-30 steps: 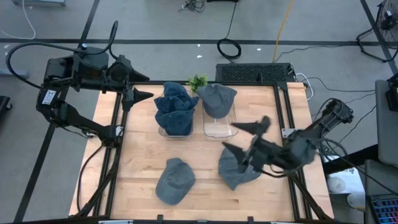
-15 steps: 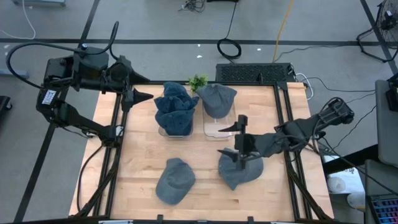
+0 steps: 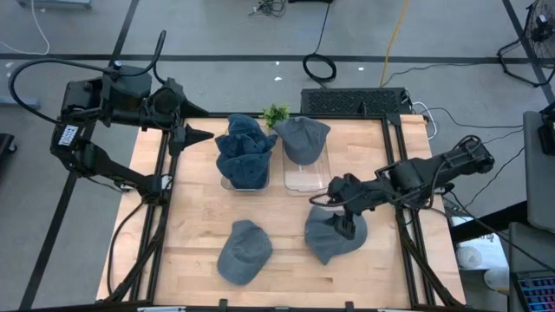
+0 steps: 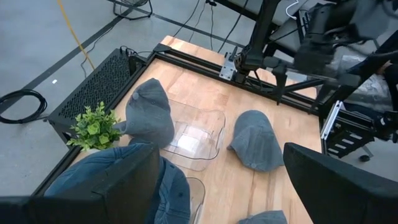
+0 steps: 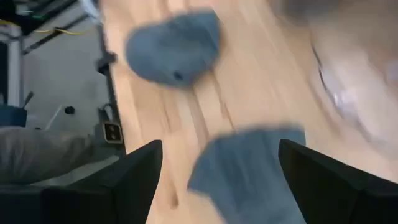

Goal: Pick & Place hat
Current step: Put the right gray cap into the right transparent bin

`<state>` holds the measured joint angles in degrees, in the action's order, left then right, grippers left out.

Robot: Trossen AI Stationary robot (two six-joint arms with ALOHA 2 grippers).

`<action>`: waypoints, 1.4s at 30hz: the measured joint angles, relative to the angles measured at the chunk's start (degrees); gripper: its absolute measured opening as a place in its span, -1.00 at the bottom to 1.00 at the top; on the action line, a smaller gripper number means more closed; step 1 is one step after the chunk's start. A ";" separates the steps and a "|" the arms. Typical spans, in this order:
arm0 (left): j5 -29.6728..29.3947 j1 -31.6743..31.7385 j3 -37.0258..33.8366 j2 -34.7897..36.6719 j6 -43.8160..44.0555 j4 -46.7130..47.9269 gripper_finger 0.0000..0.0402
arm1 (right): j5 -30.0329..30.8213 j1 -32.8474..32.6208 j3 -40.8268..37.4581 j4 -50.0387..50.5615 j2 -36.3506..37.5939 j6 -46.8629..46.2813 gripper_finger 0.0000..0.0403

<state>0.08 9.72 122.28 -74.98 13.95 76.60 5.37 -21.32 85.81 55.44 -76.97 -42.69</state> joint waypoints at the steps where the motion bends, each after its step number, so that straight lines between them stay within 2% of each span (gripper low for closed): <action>1: 0.00 -0.01 0.00 0.00 -0.01 0.00 0.75 | -0.82 0.04 0.01 1.94 0.00 -2.83 0.52; 7: 0.00 -0.01 0.00 0.00 -0.73 0.00 0.75 | -0.93 0.00 0.01 14.32 0.00 -18.30 0.52; 16: 0.00 0.00 0.00 0.00 -0.73 0.01 0.75 | 1.79 0.00 -2.51 26.13 0.11 -32.14 0.52; 22: 0.00 0.00 0.00 0.00 -0.71 0.46 0.75 | -2.69 -0.83 -7.17 29.26 0.65 -41.83 0.52; 26: 0.00 0.01 0.00 0.00 -0.69 0.46 0.75 | -4.18 -2.88 -11.90 27.96 1.32 -45.99 0.52; 34: -0.01 -0.01 0.00 0.00 -3.06 1.94 0.75 | -4.26 -3.56 -24.42 18.97 5.07 -49.91 0.52; 42: -0.02 0.00 0.00 0.00 -3.08 5.00 0.75 | -4.21 -3.58 -37.79 5.64 14.12 -55.52 0.52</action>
<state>0.05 9.73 122.28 -74.98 10.87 81.60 1.16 -24.91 48.02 61.08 -62.85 -98.21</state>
